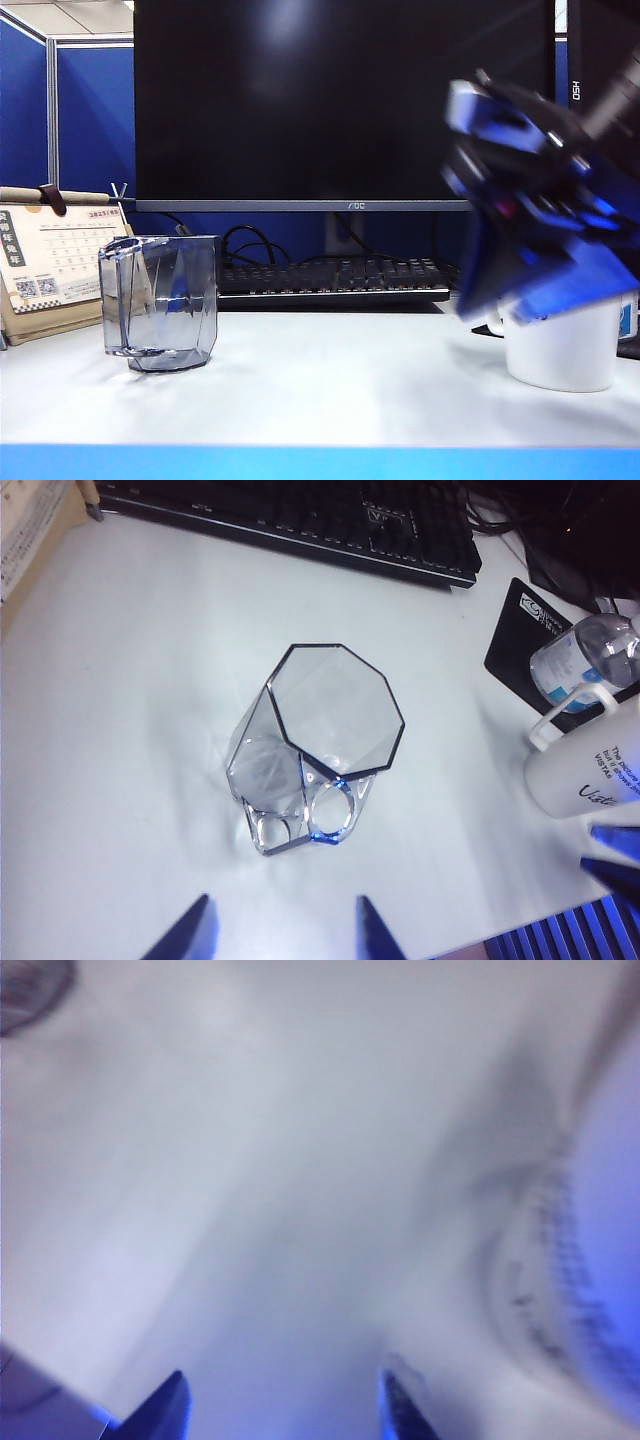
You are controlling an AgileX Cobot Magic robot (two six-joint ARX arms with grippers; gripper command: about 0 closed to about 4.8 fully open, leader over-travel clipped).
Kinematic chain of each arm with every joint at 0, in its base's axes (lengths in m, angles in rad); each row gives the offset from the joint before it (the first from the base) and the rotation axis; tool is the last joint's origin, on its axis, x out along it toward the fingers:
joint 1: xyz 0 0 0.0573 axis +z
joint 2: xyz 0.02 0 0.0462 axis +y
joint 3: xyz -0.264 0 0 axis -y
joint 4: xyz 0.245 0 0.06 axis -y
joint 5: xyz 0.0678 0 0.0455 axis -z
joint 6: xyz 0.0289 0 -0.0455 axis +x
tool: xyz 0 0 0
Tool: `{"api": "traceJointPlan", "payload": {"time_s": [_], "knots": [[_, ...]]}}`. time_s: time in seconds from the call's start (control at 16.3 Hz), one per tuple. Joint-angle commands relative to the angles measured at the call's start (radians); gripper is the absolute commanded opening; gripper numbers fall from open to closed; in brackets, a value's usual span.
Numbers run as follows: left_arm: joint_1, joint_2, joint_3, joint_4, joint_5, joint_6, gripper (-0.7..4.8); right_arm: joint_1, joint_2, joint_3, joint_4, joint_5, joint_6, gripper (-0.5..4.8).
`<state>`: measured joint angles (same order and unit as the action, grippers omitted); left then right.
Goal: Swap the positions of the transparent plastic cup and the white ceramic cup.
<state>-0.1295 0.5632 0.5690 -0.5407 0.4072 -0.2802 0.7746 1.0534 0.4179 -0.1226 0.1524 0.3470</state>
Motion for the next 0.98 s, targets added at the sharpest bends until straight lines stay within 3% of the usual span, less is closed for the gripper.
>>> {"api": "traceJointPlan", "payload": {"time_s": [0.06, 0.37, 0.73, 0.98], "knots": [[0.000, -0.001, 0.003, -0.001, 0.001, 0.015, 1.86, -0.067, -0.006, 0.002, 0.012, 0.006, -0.005, 2.44], [0.000, -0.001, 0.003, -0.001, 0.000, 0.019, 1.86, -0.214, -0.006, 0.002, -0.004, -0.001, -0.056, 2.44], [0.000, -0.001, 0.003, -0.001, 0.000, 0.020, 1.86, -0.359, -0.006, 0.002, 0.105, -0.049, -0.167, 2.43], [0.000, 0.000, 0.003, -0.004, -0.004, 0.046, 1.86, -0.442, -0.006, 0.002, 0.088, -0.177, -0.167, 2.44]]}}
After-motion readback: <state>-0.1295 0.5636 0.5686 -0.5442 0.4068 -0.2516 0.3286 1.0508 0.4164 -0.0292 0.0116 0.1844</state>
